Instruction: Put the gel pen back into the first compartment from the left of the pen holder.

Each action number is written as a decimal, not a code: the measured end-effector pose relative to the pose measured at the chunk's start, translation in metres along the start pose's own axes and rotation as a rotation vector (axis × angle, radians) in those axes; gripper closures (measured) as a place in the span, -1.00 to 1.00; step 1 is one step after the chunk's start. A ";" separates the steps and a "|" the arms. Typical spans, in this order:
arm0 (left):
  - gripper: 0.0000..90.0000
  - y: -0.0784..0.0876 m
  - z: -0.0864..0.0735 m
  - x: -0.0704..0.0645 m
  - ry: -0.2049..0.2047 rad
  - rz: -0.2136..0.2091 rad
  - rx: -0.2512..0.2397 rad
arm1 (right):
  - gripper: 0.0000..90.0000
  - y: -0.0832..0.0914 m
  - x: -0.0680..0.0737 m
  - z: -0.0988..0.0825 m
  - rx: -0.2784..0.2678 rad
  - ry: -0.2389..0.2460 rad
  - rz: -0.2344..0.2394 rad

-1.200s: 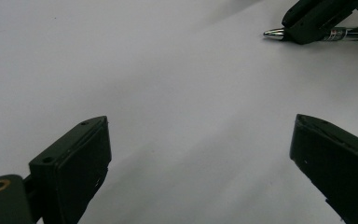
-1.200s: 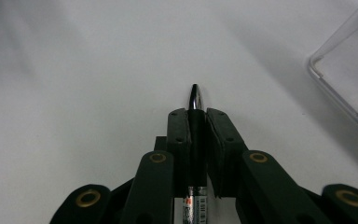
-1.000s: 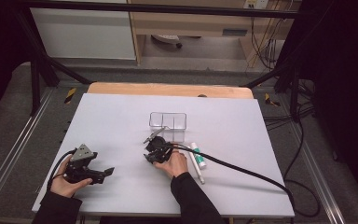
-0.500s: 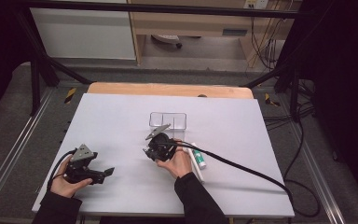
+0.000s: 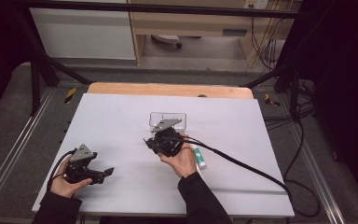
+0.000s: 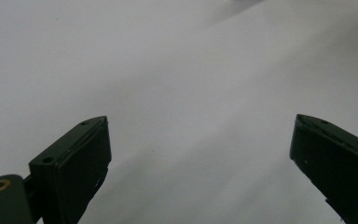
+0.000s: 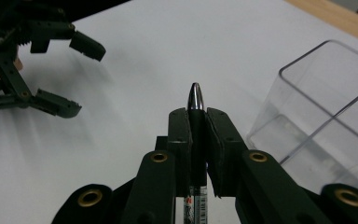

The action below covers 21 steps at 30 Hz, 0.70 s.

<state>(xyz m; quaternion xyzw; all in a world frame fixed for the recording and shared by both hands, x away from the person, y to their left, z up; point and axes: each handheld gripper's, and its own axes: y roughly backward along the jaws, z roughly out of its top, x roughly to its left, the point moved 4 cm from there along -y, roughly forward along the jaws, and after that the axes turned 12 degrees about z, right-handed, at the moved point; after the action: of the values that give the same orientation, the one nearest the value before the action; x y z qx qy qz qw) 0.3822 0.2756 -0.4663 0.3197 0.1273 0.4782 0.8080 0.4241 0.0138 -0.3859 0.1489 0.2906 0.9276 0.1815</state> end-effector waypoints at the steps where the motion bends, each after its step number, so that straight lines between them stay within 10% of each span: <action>1: -0.88 0.000 0.000 0.000 0.001 0.000 0.000 | 0.79 0.002 0.000 0.002 -0.012 0.001 -0.003; 21: -0.88 -0.001 -0.001 0.001 0.005 -0.001 0.002 | 0.79 0.041 -0.009 0.036 -0.318 -0.003 -0.084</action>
<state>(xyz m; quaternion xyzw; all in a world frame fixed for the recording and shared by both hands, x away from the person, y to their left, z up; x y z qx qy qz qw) 0.3825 0.2761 -0.4671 0.3193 0.1299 0.4784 0.8076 0.4356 -0.0039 -0.3351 0.1074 0.1459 0.9533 0.2418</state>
